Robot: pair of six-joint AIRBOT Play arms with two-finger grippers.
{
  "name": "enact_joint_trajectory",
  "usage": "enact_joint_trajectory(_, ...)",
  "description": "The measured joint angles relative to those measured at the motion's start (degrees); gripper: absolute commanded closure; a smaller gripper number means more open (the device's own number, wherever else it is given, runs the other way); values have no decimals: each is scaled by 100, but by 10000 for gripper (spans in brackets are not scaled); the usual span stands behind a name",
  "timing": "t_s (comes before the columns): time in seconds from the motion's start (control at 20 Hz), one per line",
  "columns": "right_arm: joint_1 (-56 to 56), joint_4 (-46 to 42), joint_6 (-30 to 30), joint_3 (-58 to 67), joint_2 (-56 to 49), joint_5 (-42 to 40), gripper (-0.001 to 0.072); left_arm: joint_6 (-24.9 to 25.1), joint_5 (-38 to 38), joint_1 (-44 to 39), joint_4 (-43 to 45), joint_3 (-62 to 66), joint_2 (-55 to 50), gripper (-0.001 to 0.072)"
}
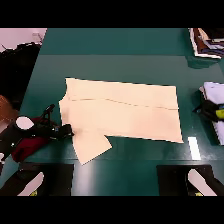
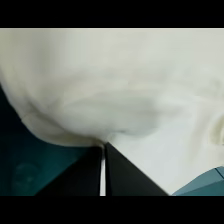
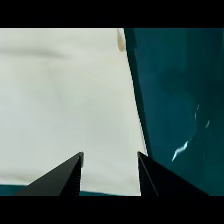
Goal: Fold the shirts.
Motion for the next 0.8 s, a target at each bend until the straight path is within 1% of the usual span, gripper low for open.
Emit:
enact_joint_trajectory(0.05,-87,-50,-2,-216,2,144,116,55,-4,0,-4,42,2,683)
enact_joint_trajectory(0.15,-295,-105,-2,-697,2,308,118,173,-46,0,-31,166,7,683)
enact_joint_trajectory(0.2,-417,-125,-2,-981,2,352,130,223,-92,0,-33,232,7,683)
enact_joint_trajectory(0.35,-704,-125,-2,-1733,2,201,275,323,-177,0,-44,400,7,683)
enact_joint_trajectory(0.5,-846,131,-2,-2218,4,-184,276,365,-210,0,-48,481,7,683)
enact_joint_trajectory(0.55,-844,227,-2,-2310,4,-302,305,378,-214,0,-48,496,7,682)
enact_joint_trajectory(0.6,-798,304,-2,-2380,7,-374,392,382,-223,0,-50,505,7,683)
enact_joint_trajectory(0.65,-717,363,-2,-2435,7,-459,496,385,-229,0,-52,511,7,683)
enact_joint_trajectory(0.7,-627,389,-2,-2470,7,-538,623,387,-229,0,-50,518,7,683)
enact_joint_trajectory(0.75,-516,413,-4,-2498,7,-619,695,391,-240,0,-50,520,7,684)
enact_joint_trajectory(0.8,-415,442,0,-2507,7,-627,695,409,-289,0,-44,525,7,684)
